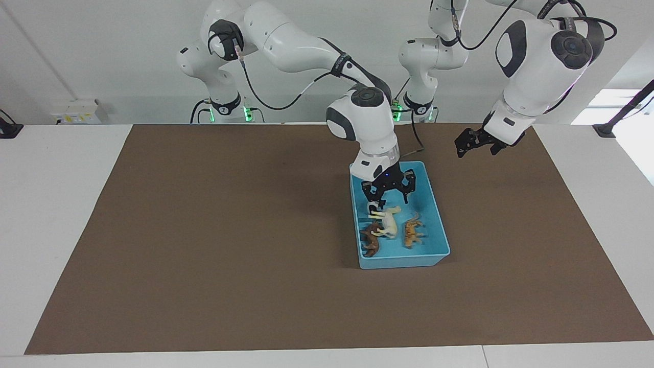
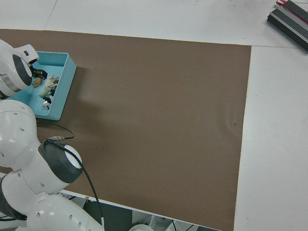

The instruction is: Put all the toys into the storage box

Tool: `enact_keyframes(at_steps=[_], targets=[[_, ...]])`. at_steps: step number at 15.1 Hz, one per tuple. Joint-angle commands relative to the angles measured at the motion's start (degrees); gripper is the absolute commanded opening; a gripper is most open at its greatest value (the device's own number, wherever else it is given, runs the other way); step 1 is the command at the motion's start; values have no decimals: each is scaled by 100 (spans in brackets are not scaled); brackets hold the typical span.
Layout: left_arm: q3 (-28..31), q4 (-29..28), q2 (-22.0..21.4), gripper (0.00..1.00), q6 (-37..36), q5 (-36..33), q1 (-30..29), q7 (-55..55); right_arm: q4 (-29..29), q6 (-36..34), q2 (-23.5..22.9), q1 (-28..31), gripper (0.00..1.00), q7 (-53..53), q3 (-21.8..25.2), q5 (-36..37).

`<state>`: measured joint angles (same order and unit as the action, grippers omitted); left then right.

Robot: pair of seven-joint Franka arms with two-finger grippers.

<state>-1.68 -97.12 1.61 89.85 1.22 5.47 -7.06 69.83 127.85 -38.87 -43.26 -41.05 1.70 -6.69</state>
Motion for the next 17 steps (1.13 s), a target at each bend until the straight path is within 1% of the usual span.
enact_keyframes(at_steps=[1, 2, 3, 5, 6, 7, 9, 10, 12, 13, 15, 17], targets=[[-69, -254, -292, 100, -81, 10, -47, 99, 4, -436, 483, 159, 100, -315, 84, -34], [-60, -342, -371, 100, -64, 10, -38, 99, 109, -602, 695, 291, 100, -272, 198, -8], [-60, -351, -372, 100, -29, 10, -20, 108, 153, -908, 958, 509, 100, -219, 234, -7], [1, -343, -337, 100, 163, 19, 59, 108, 267, -1506, 1398, 1088, 100, 121, 252, -7], [28, -334, -320, 100, 269, 19, 94, 178, 337, -1717, 1557, 1475, 100, 733, 243, -7], [28, -290, -302, 100, 287, 2, 94, 318, 390, -1841, 1654, 1826, 100, 1566, 243, -25], [28, -272, -275, 100, 279, -7, 94, 424, 592, -1878, 1769, 2451, 100, 3132, 234, -51], [45, -238, -241, 100, 288, -7, 86, 433, 680, -1886, 1821, 2698, 100, 3591, 252, -69], [63, -1, -74, 100, 191, -7, 94, 424, 707, -1904, 1848, 3216, 100, 3999, 252, -8], [54, 17, -56, 100, 191, -16, 94, 424, 786, -2043, 1900, 3375, 100, 4113, 269, 10], [45, 9, -73, 100, 130, -16, 94, 424, 830, -2639, 2006, 3639, 100, 4341, 383, 97], [45, 9, -117, 100, 138, -16, 68, 424, 961, -3316, 2277, 3833, 100, 4527, 427, 142]])
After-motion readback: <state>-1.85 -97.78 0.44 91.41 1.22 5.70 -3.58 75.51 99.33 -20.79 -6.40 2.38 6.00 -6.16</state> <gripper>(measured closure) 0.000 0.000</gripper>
